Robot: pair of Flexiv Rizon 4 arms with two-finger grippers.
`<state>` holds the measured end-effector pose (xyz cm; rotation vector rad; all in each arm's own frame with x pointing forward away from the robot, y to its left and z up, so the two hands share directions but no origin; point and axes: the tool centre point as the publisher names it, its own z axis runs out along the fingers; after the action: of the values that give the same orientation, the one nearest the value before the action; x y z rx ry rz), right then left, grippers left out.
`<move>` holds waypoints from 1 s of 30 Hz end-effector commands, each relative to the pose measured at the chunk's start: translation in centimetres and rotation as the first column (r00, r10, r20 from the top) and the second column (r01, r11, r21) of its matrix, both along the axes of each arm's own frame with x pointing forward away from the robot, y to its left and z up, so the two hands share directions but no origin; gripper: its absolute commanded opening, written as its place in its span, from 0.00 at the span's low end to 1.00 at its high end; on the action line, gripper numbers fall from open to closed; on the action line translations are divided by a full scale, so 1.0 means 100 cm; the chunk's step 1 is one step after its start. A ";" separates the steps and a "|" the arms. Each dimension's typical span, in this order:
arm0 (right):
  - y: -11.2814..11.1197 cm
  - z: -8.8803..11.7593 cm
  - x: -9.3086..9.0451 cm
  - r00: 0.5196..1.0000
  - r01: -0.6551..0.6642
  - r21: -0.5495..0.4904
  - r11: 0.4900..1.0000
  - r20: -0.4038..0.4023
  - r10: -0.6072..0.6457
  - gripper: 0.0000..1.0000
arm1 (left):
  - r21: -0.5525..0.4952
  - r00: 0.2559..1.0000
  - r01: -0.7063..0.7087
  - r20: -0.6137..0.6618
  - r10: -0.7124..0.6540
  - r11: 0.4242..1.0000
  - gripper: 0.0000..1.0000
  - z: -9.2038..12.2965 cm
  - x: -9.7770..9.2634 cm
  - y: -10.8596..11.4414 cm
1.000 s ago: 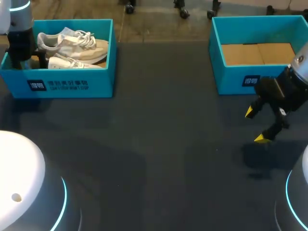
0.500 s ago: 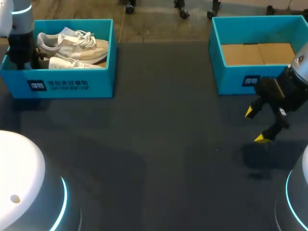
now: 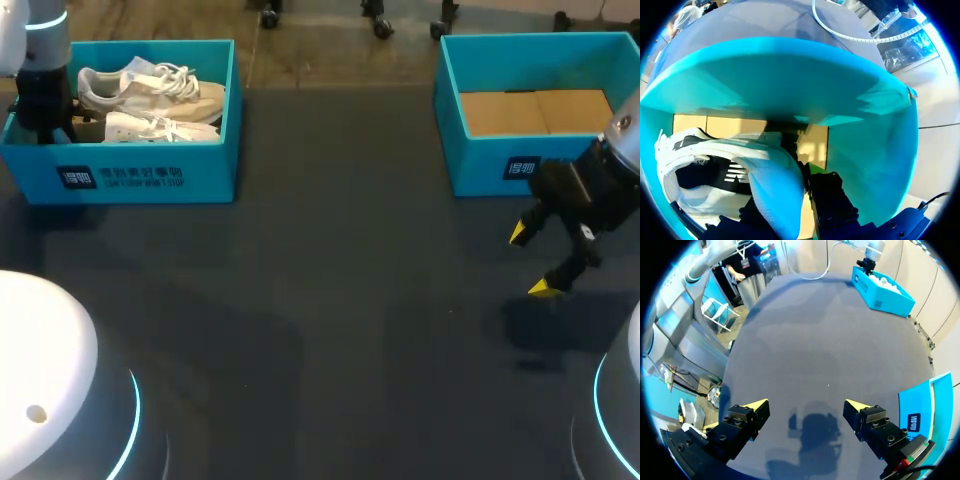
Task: Take the shoe out of the shoebox, open the shoe tongue, remove and reinsert the insole, then place the shoe into the shoebox
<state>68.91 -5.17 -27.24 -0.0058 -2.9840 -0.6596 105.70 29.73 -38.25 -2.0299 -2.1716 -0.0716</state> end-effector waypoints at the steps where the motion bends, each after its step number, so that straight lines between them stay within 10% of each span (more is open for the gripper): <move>1: 0.001 -0.001 0.000 1.000 0.001 -0.003 1.000 0.000 -0.001 1.00 | -0.010 1.000 -0.008 0.006 0.008 1.000 0.00 0.012 0.000 0.006; 12: 0.001 -0.001 0.000 1.000 0.001 -0.003 1.000 0.000 -0.001 1.00 | -0.047 0.999 -0.038 0.028 0.039 0.998 0.00 0.067 0.006 0.017; 30: 0.001 -0.001 0.000 1.000 0.001 -0.003 1.000 0.000 -0.001 1.00 | -0.018 0.992 0.055 0.118 -0.052 0.998 0.00 0.172 -0.044 0.006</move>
<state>68.92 -5.17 -27.24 -0.0060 -2.9840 -0.6596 104.32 30.78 -23.82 -2.1221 -2.1779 -0.1114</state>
